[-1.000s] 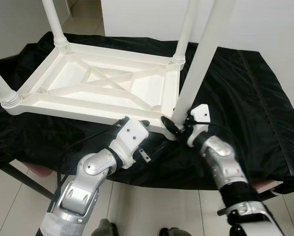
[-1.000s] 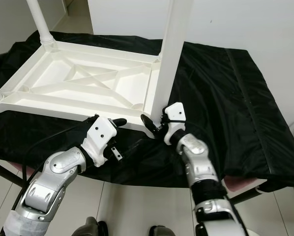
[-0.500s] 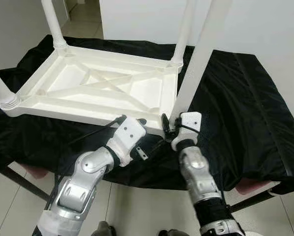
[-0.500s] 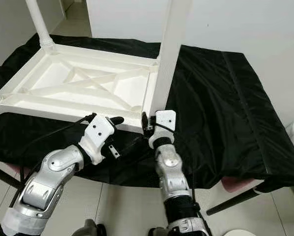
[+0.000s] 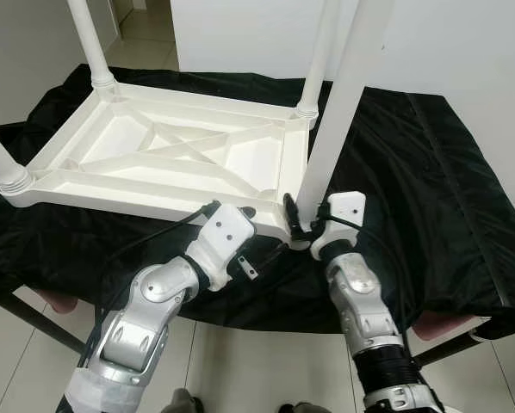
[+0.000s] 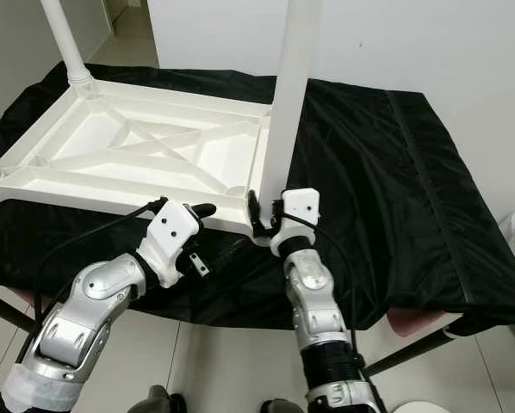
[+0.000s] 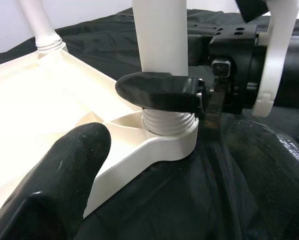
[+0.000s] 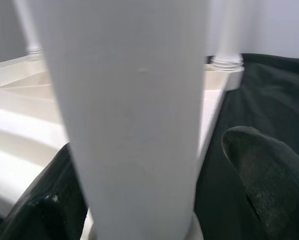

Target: Building children table

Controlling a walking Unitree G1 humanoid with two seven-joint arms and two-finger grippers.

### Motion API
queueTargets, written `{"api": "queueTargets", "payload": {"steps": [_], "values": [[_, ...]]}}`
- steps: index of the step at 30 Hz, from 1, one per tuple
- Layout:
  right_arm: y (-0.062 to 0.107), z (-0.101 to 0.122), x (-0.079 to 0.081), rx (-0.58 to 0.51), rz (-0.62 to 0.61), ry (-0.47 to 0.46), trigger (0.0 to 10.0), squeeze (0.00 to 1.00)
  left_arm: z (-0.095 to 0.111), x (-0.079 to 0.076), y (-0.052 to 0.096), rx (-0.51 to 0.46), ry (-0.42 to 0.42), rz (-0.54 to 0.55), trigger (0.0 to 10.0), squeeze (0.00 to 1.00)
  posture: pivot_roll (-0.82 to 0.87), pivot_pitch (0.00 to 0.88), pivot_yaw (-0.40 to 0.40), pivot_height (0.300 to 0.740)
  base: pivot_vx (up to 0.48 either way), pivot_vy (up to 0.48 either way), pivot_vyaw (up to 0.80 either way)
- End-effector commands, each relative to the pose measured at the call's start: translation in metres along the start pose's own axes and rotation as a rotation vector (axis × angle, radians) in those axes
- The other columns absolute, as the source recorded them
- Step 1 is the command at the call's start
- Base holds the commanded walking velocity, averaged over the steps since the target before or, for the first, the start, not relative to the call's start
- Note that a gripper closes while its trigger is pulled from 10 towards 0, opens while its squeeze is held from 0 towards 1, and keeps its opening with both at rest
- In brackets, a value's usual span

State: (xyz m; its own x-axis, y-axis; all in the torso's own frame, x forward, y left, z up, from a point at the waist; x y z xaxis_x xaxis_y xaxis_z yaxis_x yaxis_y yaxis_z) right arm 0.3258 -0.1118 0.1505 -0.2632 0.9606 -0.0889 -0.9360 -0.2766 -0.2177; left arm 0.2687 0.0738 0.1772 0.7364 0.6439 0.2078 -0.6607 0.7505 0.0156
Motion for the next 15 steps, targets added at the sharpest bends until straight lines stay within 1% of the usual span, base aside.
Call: {"api": "queueTargets", "payload": {"steps": [1,2,4,5,6,8,9,11,12,13,14,15], "values": [[0.002,0.003,-0.008,-0.015,0.1,0.011,10.0,0.0,0.001,-0.001,0.003,-0.003,0.002,0.024,10.0,0.0,-0.09,0.085,0.008,0.74,0.0,0.0,0.0],[0.002,0.003,-0.008,-0.015,0.1,0.011,10.0,0.0,0.001,-0.001,0.003,-0.003,0.002,0.024,10.0,0.0,-0.09,0.085,0.008,0.74,0.0,0.0,0.0],[-0.001,0.005,-0.012,-0.016,0.23,0.05,10.0,0.0,0.0,-0.001,0.003,-0.002,0.005,0.023,10.0,0.0,-0.1,0.081,0.015,0.74,0.0,0.0,0.0],[-0.001,0.005,-0.012,-0.016,0.23,0.05,10.0,0.0,0.0,-0.001,0.003,-0.002,0.005,0.023,10.0,0.0,-0.1,0.081,0.015,0.74,0.0,0.0,0.0],[-0.004,0.006,-0.013,-0.013,0.297,0.058,10.0,0.0,0.0,-0.002,0.003,-0.001,0.006,0.02,10.0,0.0,-0.1,0.079,0.014,0.74,0.0,0.0,0.0],[-0.004,0.006,-0.013,-0.013,0.297,0.058,10.0,0.0,0.0,-0.002,0.003,-0.001,0.006,0.02,10.0,0.0,-0.1,0.079,0.014,0.74,0.0,0.0,0.0],[-0.007,0.006,-0.015,-0.009,0.341,0.079,10.0,0.0,0.0,-0.003,0.002,-0.001,0.006,0.014,10.0,0.0,-0.1,0.077,0.013,0.74,0.0,0.0,0.0],[-0.007,0.006,-0.015,-0.009,0.341,0.079,10.0,0.0,0.0,-0.003,0.002,-0.001,0.006,0.014,10.0,0.0,-0.1,0.077,0.013,0.74,0.0,0.0,0.0],[-0.011,0.006,-0.015,-0.004,0.386,0.094,10.0,0.0,0.0,-0.004,0.001,-0.003,0.006,0.011,10.0,0.0,-0.1,0.076,0.014,0.74,0.0,0.0,0.0],[-0.011,0.006,-0.015,-0.004,0.386,0.094,10.0,0.0,0.0,-0.004,0.001,-0.003,0.006,0.011,10.0,0.0,-0.1,0.076,0.014,0.74,0.0,0.0,0.0],[-0.017,0.003,-0.017,0.022,0.424,0.12,3.7,0.0,0.002,-0.003,0.0,-0.006,0.001,0.011,10.0,0.0,-0.09,0.079,0.011,0.74,0.0,0.0,0.0],[-0.017,0.003,-0.017,0.022,0.424,0.12,3.7,0.0,0.002,-0.003,0.0,-0.006,0.001,0.011,10.0,0.0,-0.09,0.079,0.011,0.74,0.0,0.0,0.0]]}}
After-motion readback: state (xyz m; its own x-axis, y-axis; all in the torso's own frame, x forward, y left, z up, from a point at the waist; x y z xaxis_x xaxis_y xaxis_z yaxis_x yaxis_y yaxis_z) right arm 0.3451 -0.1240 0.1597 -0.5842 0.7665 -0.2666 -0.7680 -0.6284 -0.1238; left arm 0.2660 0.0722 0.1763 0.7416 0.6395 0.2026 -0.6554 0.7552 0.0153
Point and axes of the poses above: a point about 5 cm out from each wrist's last joint towards the gripper, its own y axis pointing back from the gripper into the wrist, its own z axis along the axis of the wrist's last joint, x = y × z, the point moved 1 cm from there along -y, pointing out of the wrist towards the gripper, and after that the axes turned 5 degrees about y, right-handed, at the moved point
